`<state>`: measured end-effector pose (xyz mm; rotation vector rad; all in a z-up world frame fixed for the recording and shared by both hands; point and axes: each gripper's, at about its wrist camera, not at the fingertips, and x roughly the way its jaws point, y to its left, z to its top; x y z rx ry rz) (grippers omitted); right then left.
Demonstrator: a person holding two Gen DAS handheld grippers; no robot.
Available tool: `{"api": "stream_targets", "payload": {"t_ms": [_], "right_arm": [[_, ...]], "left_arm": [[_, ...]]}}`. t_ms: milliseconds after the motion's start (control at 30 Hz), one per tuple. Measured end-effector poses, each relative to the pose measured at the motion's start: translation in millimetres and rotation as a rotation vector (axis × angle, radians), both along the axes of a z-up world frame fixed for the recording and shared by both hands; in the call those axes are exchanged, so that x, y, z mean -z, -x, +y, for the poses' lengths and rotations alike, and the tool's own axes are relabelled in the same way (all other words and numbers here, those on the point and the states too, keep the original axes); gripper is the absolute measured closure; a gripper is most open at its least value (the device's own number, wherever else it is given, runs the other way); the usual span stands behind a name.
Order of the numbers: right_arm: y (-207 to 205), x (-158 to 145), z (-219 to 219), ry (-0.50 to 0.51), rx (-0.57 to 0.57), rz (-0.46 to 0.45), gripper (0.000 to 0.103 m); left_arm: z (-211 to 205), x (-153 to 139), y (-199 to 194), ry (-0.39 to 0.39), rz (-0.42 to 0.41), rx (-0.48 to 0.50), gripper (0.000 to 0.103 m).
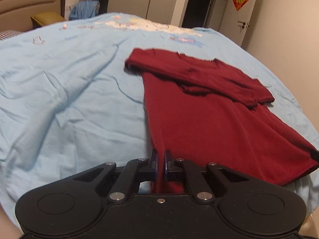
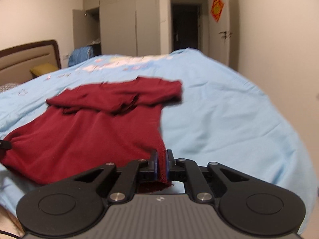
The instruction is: Fold small clothes
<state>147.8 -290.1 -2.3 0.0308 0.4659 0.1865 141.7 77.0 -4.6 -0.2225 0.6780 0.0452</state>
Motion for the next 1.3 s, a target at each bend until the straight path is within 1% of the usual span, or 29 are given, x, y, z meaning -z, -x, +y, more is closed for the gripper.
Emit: {"api": "stream_targets", "payload": {"t_ms": [100,200,267,333,433,533,600,633,667,700,733,767,800,833,867,900,933,967,1000,1067,1167,1200,1233,1300], "right_arm": [[5,-10,-8,0.007,-0.017,-0.024,0.095],[14,-17,-3,0.057,-0.056,-0.041,0.096],[21,-16,4,0.111,-0.077,-0.049,0.096],[23,-10,8,0.138,-0.082,-0.034,0.096],[16,4,8,0.13,-0.079,0.024,0.095],[13,12,12,0.152,-0.086,0.042,0.094],[11,15,15,0.168,-0.092,0.053,0.092],[9,17,16,0.175,-0.094,0.061,0.089],[9,18,16,0.181,-0.097,0.066,0.086],[9,20,16,0.189,-0.099,0.07,0.076],[9,21,17,0.196,-0.104,0.07,0.062],[10,21,18,0.205,-0.112,0.069,0.055],[11,22,18,0.215,-0.12,0.065,0.042],[13,22,19,0.227,-0.129,0.058,0.034],[14,21,21,0.243,-0.143,0.048,0.031],[16,21,23,0.264,-0.161,0.037,0.025],[18,21,26,0.292,-0.179,0.025,0.018],[20,21,29,0.325,-0.198,0.012,0.015],[21,21,33,0.36,-0.219,-0.001,0.012],[23,24,42,0.429,-0.265,-0.015,0.01],[25,29,54,0.514,-0.329,-0.031,0.008],[25,31,59,0.541,-0.35,-0.033,0.006],[24,34,64,0.57,-0.371,-0.027,0.002],[23,43,74,0.645,-0.397,-0.004,0.002]], "left_arm": [[0,-16,10,-0.009,-0.038,-0.01,0.099],[-2,-26,20,-0.042,-0.055,-0.018,0.1],[-1,-28,26,-0.057,-0.051,-0.021,0.1],[1,-21,28,-0.049,-0.033,-0.027,0.1],[3,-7,25,-0.023,0.008,-0.026,0.099],[0,1,20,-0.052,0.034,-0.021,0.098],[-1,4,18,-0.055,0.043,-0.018,0.096],[-1,5,17,-0.051,0.049,-0.019,0.093],[-1,6,16,-0.05,0.055,-0.022,0.086],[-1,7,16,-0.05,0.059,-0.025,0.083],[-2,7,16,-0.05,0.059,-0.025,0.08],[-2,8,16,-0.049,0.062,-0.024,0.072],[-3,7,16,-0.049,0.065,-0.021,0.067],[-4,7,16,-0.054,0.065,-0.024,0.054],[-5,6,16,-0.064,0.063,-0.032,0.04],[-6,6,17,-0.075,0.058,-0.039,0.034],[-7,4,17,-0.089,0.051,-0.045,0.026],[-9,3,18,-0.1,0.045,-0.047,0.02],[-11,1,18,-0.11,0.04,-0.049,0.017],[-14,-1,18,-0.126,0.028,-0.048,0.009],[-22,-4,18,-0.149,0.005,-0.029,0.005],[-25,-5,18,-0.155,-0.003,-0.02,0.004],[-28,-6,18,-0.16,-0.009,-0.011,0.003],[-34,-6,17,-0.164,-0.018,0.01,0.002]]}}
